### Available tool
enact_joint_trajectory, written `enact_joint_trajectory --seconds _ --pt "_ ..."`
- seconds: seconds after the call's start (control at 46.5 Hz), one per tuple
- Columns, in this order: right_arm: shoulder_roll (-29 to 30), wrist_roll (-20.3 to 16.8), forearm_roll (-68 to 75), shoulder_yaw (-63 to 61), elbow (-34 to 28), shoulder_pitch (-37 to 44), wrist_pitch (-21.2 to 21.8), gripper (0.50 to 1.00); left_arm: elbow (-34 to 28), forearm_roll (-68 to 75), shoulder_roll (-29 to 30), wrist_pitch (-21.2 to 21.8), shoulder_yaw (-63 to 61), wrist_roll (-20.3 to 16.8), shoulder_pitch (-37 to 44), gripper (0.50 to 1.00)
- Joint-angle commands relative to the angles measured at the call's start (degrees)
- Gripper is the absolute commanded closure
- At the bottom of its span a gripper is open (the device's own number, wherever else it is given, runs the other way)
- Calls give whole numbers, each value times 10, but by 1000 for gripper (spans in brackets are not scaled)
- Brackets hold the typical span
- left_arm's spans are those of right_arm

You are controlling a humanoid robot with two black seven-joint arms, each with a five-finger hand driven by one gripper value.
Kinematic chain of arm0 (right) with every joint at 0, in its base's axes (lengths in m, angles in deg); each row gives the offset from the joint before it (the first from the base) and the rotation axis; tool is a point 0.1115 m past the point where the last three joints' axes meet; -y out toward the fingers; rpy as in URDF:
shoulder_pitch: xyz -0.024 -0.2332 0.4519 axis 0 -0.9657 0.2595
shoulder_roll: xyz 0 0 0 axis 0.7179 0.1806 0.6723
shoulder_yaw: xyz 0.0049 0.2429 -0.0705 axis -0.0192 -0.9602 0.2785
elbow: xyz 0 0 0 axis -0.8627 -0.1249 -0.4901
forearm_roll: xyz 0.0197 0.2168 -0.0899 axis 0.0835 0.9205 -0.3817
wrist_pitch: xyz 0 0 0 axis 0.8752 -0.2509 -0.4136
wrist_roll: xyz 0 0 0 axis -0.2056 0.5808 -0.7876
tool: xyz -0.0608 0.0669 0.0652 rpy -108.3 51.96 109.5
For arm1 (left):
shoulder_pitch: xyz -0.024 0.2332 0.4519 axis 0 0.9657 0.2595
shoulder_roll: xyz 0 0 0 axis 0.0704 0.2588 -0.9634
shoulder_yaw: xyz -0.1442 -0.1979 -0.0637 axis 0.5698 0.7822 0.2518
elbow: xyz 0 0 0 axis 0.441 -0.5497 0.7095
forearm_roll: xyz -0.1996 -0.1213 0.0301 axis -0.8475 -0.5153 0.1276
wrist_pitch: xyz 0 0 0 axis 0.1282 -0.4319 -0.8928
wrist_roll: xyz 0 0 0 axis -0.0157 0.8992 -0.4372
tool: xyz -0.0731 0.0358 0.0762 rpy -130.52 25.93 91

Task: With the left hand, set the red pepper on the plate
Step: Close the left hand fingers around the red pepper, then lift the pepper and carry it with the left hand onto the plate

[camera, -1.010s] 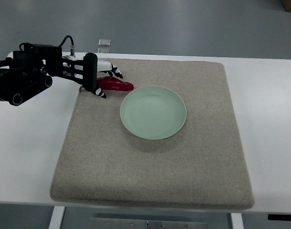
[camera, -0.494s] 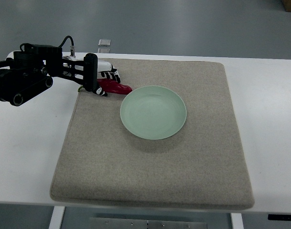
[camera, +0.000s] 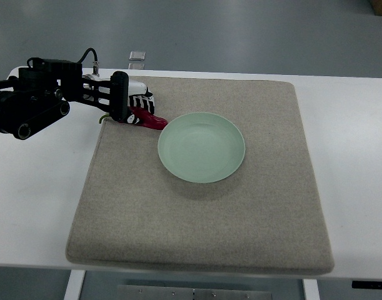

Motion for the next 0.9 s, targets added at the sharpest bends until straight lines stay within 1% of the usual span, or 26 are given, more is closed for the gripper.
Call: enact_joint_trajectory --seconds 0.0,0.279,0.387,0.58,0.688,0.881 --pt "0 0 0 0 0 0 0 572 0 0 1 0 0 0 -1 949" --pt "0 0 0 0 0 -1 0 572 -4 -12 1 0 4 0 -8 949" --pt "0 0 0 0 0 0 0 572 -4 -15 2 0 9 0 -22 947" --pt "0 0 0 0 0 0 0 572 7 -14 1 0 18 0 -37 949" --pt "0 0 0 0 0 0 0 572 30 -13 0 1 25 0 -38 947" --pt "0 0 0 -1 0 0 0 572 94 -11 0 1 29 0 -40 941"
